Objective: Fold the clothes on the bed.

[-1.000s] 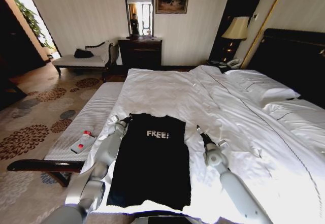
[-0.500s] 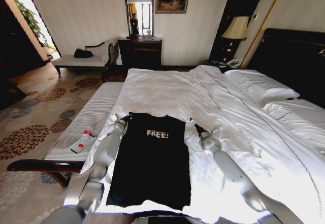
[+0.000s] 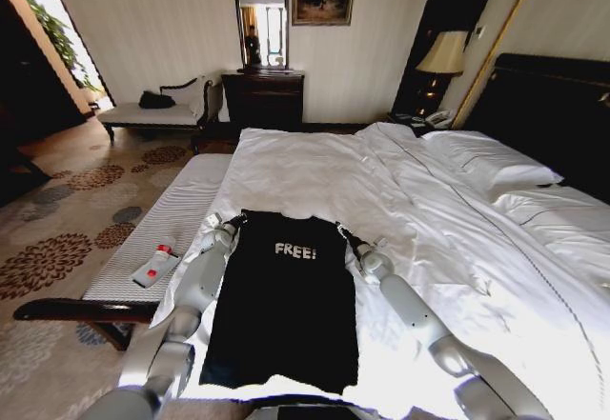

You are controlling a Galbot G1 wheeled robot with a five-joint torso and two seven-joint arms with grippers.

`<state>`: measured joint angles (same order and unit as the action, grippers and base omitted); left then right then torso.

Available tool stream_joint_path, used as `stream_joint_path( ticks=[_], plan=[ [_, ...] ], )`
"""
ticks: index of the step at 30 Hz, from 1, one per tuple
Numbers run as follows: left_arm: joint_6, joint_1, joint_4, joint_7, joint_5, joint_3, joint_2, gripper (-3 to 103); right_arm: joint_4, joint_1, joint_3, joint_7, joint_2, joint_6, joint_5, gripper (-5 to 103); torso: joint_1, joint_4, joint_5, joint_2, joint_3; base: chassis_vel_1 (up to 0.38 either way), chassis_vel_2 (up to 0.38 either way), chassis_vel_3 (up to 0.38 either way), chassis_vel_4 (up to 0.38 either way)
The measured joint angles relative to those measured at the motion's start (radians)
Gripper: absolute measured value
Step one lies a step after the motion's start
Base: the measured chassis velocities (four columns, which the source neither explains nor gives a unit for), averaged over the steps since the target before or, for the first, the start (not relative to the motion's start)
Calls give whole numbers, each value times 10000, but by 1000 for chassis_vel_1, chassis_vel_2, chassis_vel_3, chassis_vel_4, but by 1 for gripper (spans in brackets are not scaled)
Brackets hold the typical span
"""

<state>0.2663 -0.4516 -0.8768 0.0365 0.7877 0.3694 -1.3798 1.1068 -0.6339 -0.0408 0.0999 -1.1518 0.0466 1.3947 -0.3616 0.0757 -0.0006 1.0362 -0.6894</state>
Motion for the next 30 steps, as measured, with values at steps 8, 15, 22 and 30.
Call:
stream_joint_path(
  ticks=[8,15,22,30],
  plan=[
    [0,6,0,1,6,8,2,2,75,-178,-137,-23,-20,-41,-132,52,0,-1,1,-1,0,0,0,0,0],
    [-10,28,6,11,12,-11,-36,2,43,-123,-168,43,-26,-183,-372,31,0,-2,1,0,0,0,0,0,0],
    [-12,107,-26,24,62,-29,-9,2,137,1,-155,221,129,-365,-536,4,0,-1,2,-1,0,0,0,0,0],
    [-22,609,-180,-174,736,24,152,2,811,694,-105,378,654,-708,-310,0,0,-2,2,0,0,0,0,0,0]
  ],
)
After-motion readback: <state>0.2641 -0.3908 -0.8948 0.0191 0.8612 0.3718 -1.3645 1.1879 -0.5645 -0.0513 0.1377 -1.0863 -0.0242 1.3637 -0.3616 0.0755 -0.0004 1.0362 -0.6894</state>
